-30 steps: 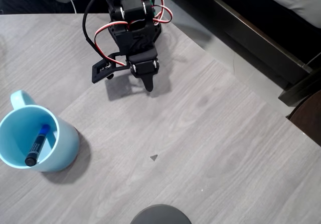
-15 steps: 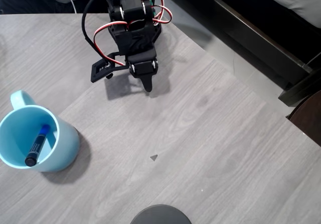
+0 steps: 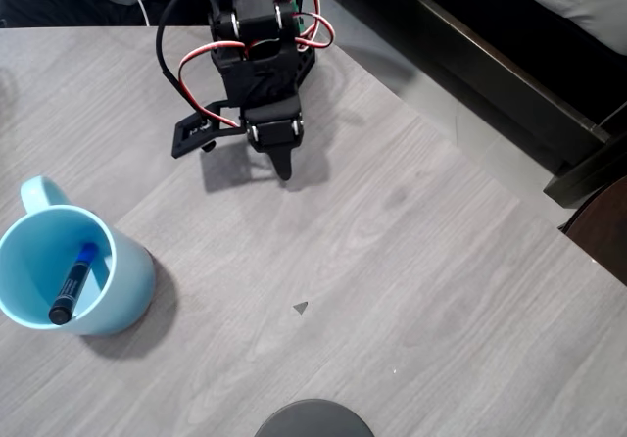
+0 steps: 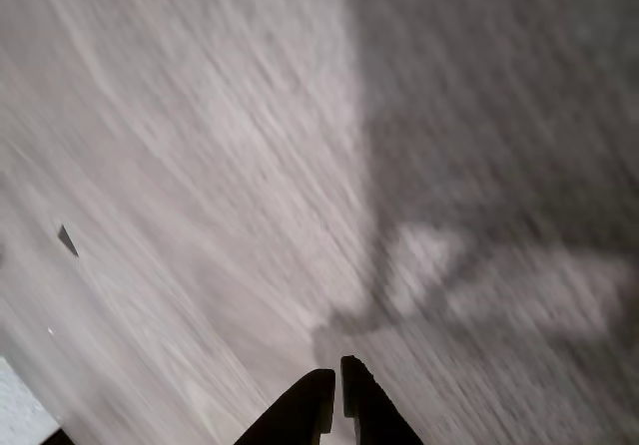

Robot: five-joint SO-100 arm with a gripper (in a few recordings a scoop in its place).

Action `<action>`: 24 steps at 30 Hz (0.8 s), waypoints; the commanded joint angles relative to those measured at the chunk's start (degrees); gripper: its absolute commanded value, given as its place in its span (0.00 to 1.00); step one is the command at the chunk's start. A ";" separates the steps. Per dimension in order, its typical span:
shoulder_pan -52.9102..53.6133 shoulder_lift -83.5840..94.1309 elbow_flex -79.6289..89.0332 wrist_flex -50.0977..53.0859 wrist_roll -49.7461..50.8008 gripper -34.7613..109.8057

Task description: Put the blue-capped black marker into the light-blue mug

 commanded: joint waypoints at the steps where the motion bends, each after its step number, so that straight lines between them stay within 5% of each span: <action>1: 0.97 1.49 0.44 0.44 0.18 0.24; 24: 2.02 1.49 0.44 0.53 -4.83 0.24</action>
